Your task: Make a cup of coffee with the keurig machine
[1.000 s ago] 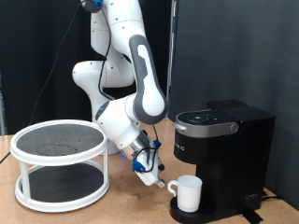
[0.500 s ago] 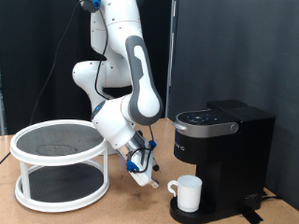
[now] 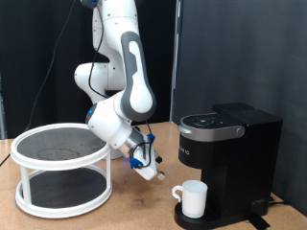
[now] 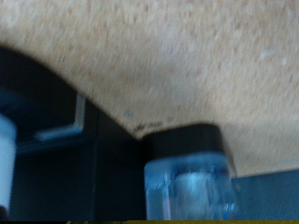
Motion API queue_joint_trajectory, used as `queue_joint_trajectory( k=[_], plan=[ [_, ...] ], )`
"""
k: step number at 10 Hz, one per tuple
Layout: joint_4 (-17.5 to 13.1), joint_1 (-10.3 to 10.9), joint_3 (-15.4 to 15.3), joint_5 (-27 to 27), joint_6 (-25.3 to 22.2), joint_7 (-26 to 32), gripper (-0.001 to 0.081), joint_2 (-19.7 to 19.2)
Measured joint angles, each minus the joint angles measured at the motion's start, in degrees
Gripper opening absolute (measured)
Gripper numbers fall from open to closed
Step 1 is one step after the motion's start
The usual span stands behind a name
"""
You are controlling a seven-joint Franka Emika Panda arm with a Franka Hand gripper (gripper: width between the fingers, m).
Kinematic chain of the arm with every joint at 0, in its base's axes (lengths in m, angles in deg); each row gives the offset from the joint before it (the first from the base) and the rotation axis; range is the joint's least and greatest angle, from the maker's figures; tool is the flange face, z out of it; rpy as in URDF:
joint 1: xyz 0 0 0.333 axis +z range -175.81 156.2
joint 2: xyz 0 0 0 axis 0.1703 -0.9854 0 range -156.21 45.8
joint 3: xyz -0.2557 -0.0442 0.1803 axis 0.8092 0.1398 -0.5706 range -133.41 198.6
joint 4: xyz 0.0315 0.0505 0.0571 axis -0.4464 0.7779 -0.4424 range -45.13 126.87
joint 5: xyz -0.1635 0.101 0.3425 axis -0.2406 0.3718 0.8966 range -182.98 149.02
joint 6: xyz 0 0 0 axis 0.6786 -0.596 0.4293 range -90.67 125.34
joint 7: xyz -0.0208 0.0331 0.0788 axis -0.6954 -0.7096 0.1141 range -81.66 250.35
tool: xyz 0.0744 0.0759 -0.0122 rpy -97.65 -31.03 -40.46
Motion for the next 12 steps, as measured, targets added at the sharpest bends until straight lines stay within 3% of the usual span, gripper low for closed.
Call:
queue_joint_trajectory(
  k=[6,9,12],
  plan=[
    [4.5,-1.6,3.5,0.9,-11.4,-1.1,0.0734,13.4],
    [4.2,-1.5,3.5,0.9,-13.5,-1.1,0.0734,13.4],
    [4.9,-1.4,3.2,-3.7,-18.4,-9.7,0.0734,18.4]
  ],
)
